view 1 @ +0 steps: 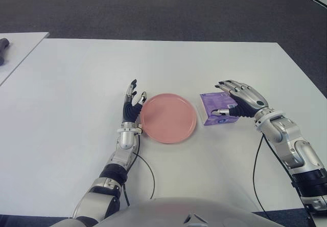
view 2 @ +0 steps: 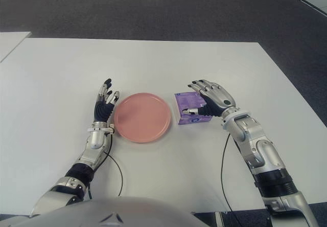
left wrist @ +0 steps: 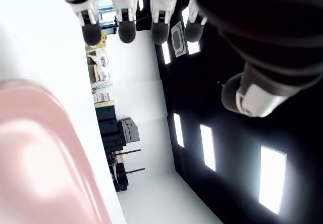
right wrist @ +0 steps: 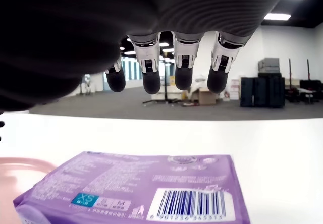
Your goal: Put the tissue paper into the plate.
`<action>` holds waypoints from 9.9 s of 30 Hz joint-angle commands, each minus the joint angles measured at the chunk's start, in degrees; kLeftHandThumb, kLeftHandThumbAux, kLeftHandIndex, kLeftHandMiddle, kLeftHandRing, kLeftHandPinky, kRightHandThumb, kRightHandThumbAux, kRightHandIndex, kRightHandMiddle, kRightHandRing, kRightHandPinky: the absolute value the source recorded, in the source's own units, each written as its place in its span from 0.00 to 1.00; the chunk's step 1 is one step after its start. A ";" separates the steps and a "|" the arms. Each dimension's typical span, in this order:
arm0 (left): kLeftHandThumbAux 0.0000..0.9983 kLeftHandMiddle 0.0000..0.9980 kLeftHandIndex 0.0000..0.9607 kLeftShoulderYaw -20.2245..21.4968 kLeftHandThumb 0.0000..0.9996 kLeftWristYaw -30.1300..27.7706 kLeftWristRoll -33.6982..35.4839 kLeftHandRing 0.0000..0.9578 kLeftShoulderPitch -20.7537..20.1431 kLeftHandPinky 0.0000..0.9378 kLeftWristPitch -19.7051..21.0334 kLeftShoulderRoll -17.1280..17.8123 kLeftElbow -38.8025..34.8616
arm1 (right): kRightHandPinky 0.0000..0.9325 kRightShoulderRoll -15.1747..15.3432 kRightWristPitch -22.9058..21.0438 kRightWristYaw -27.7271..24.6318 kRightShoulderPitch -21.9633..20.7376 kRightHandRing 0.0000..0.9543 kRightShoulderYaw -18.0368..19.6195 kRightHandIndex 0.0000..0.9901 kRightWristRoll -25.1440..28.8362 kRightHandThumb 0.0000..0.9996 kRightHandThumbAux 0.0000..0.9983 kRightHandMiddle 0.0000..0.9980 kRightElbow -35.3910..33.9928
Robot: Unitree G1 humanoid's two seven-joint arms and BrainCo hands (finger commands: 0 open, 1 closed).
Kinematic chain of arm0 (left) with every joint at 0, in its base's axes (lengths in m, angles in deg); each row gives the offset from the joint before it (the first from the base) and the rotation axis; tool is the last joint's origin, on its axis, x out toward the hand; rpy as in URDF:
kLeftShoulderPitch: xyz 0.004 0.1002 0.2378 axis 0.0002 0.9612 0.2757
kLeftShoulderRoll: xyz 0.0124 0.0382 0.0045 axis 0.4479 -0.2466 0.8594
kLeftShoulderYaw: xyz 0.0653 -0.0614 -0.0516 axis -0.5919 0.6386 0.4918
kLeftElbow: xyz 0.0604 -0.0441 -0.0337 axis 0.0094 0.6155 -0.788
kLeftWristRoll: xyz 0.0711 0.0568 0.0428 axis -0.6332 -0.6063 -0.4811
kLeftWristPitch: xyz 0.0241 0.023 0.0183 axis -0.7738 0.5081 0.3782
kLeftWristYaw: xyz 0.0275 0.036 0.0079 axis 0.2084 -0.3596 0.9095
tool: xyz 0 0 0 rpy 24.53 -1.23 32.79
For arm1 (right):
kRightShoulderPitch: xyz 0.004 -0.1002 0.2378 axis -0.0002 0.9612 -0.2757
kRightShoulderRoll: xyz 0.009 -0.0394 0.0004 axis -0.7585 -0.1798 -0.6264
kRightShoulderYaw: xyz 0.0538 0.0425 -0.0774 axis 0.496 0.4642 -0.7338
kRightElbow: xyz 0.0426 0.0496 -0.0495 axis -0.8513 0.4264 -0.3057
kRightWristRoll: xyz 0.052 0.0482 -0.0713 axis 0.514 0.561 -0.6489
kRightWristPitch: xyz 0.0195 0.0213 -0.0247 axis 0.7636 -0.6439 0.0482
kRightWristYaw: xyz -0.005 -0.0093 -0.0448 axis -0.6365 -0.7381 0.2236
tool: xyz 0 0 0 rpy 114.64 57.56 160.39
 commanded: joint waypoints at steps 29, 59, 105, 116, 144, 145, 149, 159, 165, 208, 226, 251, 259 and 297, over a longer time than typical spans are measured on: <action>0.49 0.00 0.00 -0.44 0.01 0.36 -1.19 0.00 5.41 0.00 -0.57 -0.06 5.12 | 0.00 0.42 6.13 3.02 -3.91 0.00 -4.41 0.00 -3.96 0.27 0.23 0.00 8.92; 0.49 0.00 0.00 -0.51 0.00 0.42 -1.34 0.00 5.65 0.00 -0.56 -0.04 4.58 | 0.00 -3.52 13.67 23.70 -12.44 0.00 -23.18 0.00 -17.04 0.27 0.19 0.00 42.55; 0.48 0.00 0.00 -0.19 0.02 -1.32 -0.23 0.00 5.70 0.00 -0.14 0.05 4.26 | 0.03 -5.51 11.79 42.10 -16.35 0.00 -37.89 0.00 -18.31 0.33 0.40 0.00 51.59; 0.47 0.00 0.00 -0.29 0.02 -0.91 -0.57 0.00 5.80 0.00 -0.08 -0.22 3.76 | 0.78 -8.23 8.55 45.18 -14.27 0.71 -32.96 0.37 -11.75 0.81 0.64 0.52 48.85; 0.49 0.00 0.00 -0.09 0.03 -0.53 -0.54 0.00 5.45 0.00 -0.03 -0.70 4.19 | 0.90 -9.69 10.66 45.91 -10.12 0.87 -29.54 0.40 -7.92 0.85 0.68 0.55 42.80; 0.49 0.00 0.00 -0.07 0.03 -0.49 -0.55 0.00 5.42 0.00 0.00 -0.71 4.22 | 0.90 -9.72 10.80 45.99 -10.12 0.88 -29.47 0.40 -7.89 0.85 0.68 0.55 42.84; 0.49 0.00 0.00 0.00 0.03 -0.29 -0.63 0.00 5.30 0.00 0.06 -0.75 4.41 | 0.89 -9.89 11.50 46.49 -10.08 0.88 -29.21 0.40 -7.74 0.85 0.68 0.55 43.08; 0.49 0.00 0.00 0.05 0.03 -0.51 -0.43 0.00 4.95 0.00 -0.23 -0.76 4.89 | 0.91 -10.70 11.55 47.14 -10.14 0.88 -28.61 0.40 -7.80 0.86 0.68 0.55 43.14; 0.49 0.00 0.00 0.17 0.03 -0.41 -0.41 0.00 4.71 0.00 -0.12 -0.75 5.16 | 0.90 -10.99 11.82 48.01 -9.52 0.88 -26.69 0.40 -6.44 0.85 0.68 0.55 40.96; 0.47 0.00 0.00 0.63 0.03 -0.56 -0.11 0.00 2.59 0.00 -0.77 -0.43 7.72 | 0.86 -19.12 7.71 38.40 -19.12 0.88 -11.31 0.40 -3.46 0.85 0.68 0.53 16.28; 0.46 0.00 0.00 0.56 0.02 0.54 -0.92 0.00 2.67 0.00 -1.95 -0.51 7.75 | 0.90 -23.10 10.26 31.18 -21.29 0.89 -15.54 0.41 -3.43 0.86 0.68 0.54 17.94; 0.46 0.00 0.00 0.93 0.00 0.35 0.08 0.00 3.07 0.00 -1.54 -1.59 7.09 | 0.86 -25.62 18.05 36.53 -24.40 0.85 -26.75 0.40 -10.60 0.85 0.68 0.54 34.72; 0.46 0.00 0.00 0.96 0.00 -0.15 0.45 0.00 3.01 0.00 -1.44 -1.47 7.05 | 0.88 -25.72 17.97 36.35 -24.52 0.86 -27.67 0.40 -10.71 0.85 0.68 0.54 35.52; 0.49 0.00 0.00 1.11 0.00 1.69 0.34 0.00 3.17 0.00 -1.69 -1.57 6.85 | 0.61 -23.56 19.30 22.88 -23.25 0.68 -28.12 0.39 -3.49 0.84 0.68 0.55 34.26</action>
